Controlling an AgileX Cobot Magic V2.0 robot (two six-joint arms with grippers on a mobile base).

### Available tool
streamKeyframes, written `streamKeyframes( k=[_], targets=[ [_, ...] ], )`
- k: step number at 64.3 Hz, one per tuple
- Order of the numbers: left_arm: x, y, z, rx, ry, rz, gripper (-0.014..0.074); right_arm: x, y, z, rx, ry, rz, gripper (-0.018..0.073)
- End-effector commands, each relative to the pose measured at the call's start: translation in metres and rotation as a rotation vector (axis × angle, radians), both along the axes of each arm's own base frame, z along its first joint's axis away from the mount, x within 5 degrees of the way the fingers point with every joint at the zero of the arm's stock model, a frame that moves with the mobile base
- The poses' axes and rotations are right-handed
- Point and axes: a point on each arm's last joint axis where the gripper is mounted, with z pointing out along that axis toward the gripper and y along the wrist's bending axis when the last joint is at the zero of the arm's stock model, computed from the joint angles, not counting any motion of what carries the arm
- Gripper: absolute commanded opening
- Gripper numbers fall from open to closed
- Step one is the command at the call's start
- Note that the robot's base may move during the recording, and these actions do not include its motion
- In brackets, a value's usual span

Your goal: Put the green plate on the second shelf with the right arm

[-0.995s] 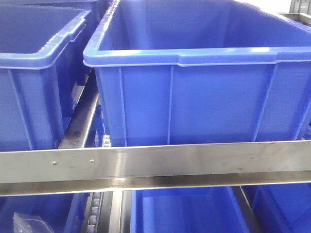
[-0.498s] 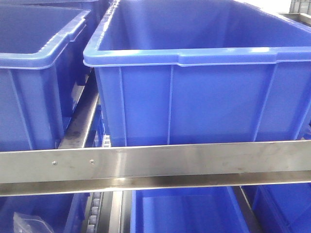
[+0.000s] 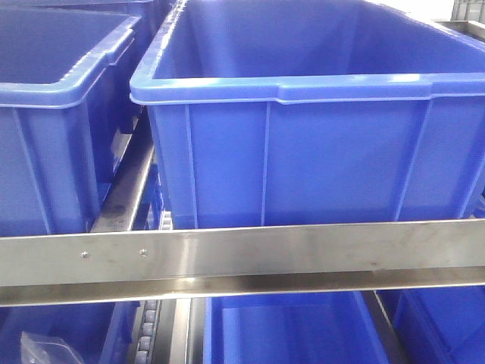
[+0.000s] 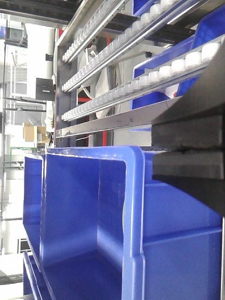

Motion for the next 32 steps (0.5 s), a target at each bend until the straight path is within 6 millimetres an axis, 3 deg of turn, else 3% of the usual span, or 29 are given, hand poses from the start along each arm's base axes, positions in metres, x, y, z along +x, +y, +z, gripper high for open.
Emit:
streamKeyframes(
  k=[1,32],
  targets=[
    [0.0000,-0.0002,-0.0059,-0.008,-0.056,-0.003,0.0130,-0.0043,-0.0011,0.0139,0.004,-0.116,-0.013,0.0048],
    [0.0000,-0.0002,-0.0059,-0.008,-0.056,-0.003,0.0130,-0.0040,-0.0010,0.0129,0.003,-0.105,-0.013,0.0048]
  ],
)
